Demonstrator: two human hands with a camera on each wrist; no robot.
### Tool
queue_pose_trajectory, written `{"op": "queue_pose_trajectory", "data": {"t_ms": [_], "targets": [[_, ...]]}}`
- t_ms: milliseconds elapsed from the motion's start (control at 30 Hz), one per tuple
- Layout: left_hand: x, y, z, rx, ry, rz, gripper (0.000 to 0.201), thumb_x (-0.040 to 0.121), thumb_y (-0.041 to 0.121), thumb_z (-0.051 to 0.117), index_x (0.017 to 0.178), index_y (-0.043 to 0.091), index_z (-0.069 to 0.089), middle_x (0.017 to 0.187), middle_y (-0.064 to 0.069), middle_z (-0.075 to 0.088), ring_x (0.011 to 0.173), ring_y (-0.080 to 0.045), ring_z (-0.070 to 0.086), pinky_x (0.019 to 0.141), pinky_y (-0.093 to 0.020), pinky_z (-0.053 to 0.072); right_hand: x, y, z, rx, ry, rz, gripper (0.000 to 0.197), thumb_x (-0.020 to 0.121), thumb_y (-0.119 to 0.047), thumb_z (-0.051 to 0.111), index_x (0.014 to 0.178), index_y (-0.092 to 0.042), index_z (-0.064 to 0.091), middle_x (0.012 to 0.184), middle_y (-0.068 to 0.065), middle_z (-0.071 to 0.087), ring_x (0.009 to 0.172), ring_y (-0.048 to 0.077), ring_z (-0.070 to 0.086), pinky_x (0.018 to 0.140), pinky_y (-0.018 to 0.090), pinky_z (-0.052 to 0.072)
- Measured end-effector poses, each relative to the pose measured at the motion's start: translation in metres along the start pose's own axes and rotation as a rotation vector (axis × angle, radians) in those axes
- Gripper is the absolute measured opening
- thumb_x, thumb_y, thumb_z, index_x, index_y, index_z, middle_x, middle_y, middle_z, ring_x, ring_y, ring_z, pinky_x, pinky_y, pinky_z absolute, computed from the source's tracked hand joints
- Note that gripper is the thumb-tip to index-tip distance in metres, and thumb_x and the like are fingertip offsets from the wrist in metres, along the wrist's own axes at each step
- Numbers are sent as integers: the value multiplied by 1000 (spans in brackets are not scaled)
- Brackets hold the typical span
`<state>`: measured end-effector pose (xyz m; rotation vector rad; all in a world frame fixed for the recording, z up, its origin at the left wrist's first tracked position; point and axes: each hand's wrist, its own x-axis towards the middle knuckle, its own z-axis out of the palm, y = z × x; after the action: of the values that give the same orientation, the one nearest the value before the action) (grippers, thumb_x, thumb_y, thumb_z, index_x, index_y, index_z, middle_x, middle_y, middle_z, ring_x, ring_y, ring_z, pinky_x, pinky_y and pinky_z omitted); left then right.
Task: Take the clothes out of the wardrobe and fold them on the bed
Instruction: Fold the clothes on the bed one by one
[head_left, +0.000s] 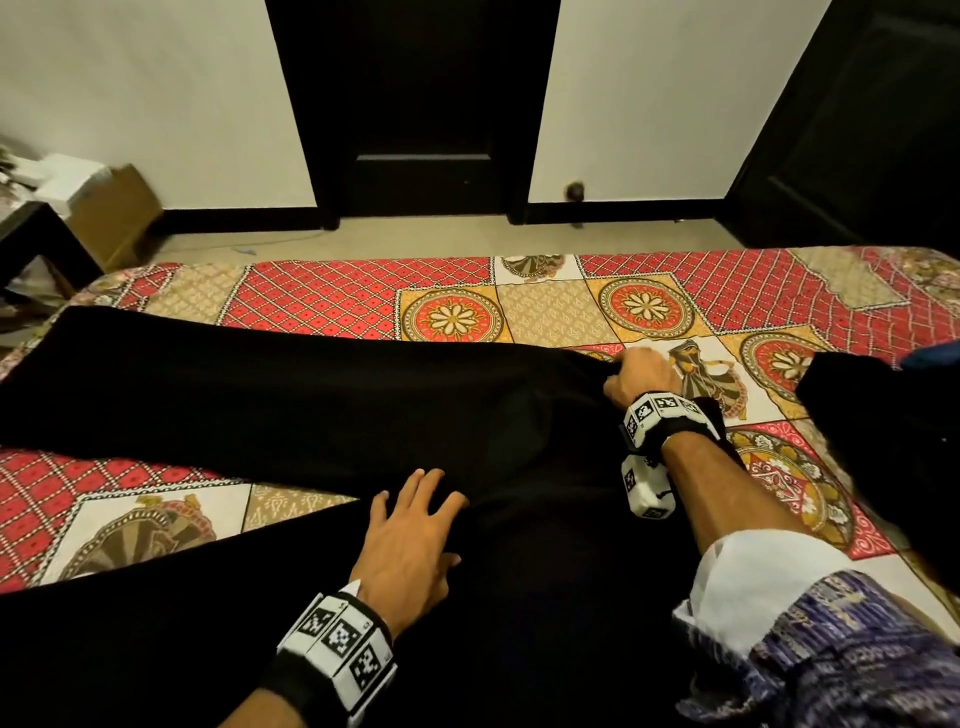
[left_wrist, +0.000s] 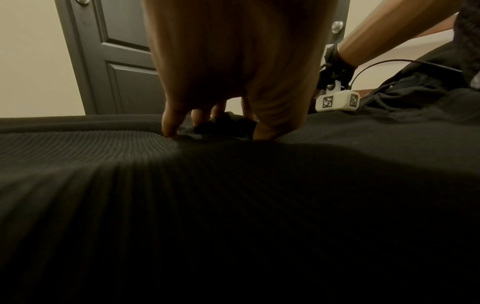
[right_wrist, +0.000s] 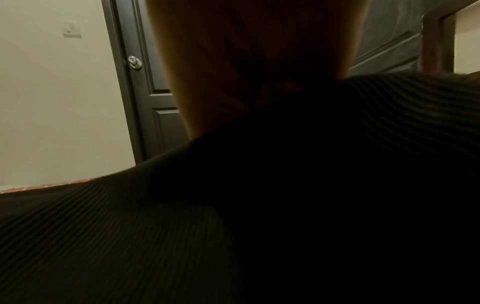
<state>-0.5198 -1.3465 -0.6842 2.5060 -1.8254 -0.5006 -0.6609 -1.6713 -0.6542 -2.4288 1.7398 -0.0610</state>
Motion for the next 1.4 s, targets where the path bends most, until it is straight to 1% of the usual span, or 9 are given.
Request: {"op": "queue_pose_trajectory", "data": {"t_ms": [233, 400, 533, 667, 733, 833, 1100, 1233, 1400], "targets": [[0, -1, -3, -36, 0, 7, 68, 93, 41, 65, 151, 36, 31, 167, -1, 8, 156, -22, 7, 124, -50, 19, -67, 30, -63, 439, 628, -346, 23, 90, -8, 63, 110, -10, 72, 102, 3, 61, 91, 22, 58, 81, 35, 48], [-1, -11, -33, -307, 265, 25, 76, 76, 53, 75, 141, 28, 45, 149, 2, 35, 126, -27, 55, 97, -43, 52, -165, 78, -86, 216, 462, -630, 23, 82, -3, 76, 103, -12, 75, 101, 5, 66, 93, 25, 61, 83, 41, 52], [20, -9, -68, -197, 599, 122, 89, 68, 41, 80, 143, 14, 40, 150, -10, 34, 127, -33, 50, 92, -48, 54, -213, 112, -71, 96, 215, -628, 25, 76, -9, 81, 98, -19, 73, 94, -3, 65, 88, 23, 63, 75, 45, 55], [41, -4, -72, 201, 249, 282, 62, 73, 34, 72, 132, 22, 55, 130, -8, 63, 120, -29, 59, 113, -49, 34, -226, 130, -66, 118, 128, -484, 21, 78, -17, 81, 95, -24, 71, 90, -9, 62, 81, 15, 58, 72, 38, 53], [40, -4, -66, 278, 173, 294, 38, 79, 34, 58, 114, 21, 64, 103, -5, 70, 98, -30, 67, 100, -43, 44, -228, 133, -67, 90, 114, -385, 19, 79, -23, 82, 94, -27, 71, 90, -9, 63, 83, 16, 59, 75, 36, 51], [36, -17, -76, 245, 179, 276, 44, 78, 33, 61, 118, 15, 65, 96, -9, 70, 83, -33, 67, 70, -38, 55, -232, 133, -64, -15, 79, -278, 19, 81, -29, 78, 99, -28, 73, 95, -5, 68, 92, 21, 64, 81, 39, 53], [-31, -108, -150, 272, 96, 166, 26, 74, 26, 67, 97, 16, 70, 67, -6, 59, 69, -34, 66, 59, -35, 48, -228, 135, -62, -10, 24, 9, 21, 74, -15, 69, 91, -26, 64, 81, 5, 68, 87, 36, 67, 73, 38, 50], [-117, -111, -137, 224, 253, 258, 44, 67, 51, 51, 92, 19, 68, 78, -3, 70, 71, -31, 70, 56, -37, 55, -234, 136, -68, 66, 67, 103, 20, 75, -13, 67, 90, -25, 60, 82, 6, 60, 83, 37, 60, 70, 38, 43], [-186, -120, -53, 251, 65, 378, 27, 61, 41, 63, 79, 20, 64, 86, 3, 61, 83, -24, 64, 68, -37, 56, -242, 156, -52, 339, -82, 307, 17, 77, -17, 56, 83, -26, 69, 76, 5, 75, 75, 32, 74, 75, 46, 63]]}}
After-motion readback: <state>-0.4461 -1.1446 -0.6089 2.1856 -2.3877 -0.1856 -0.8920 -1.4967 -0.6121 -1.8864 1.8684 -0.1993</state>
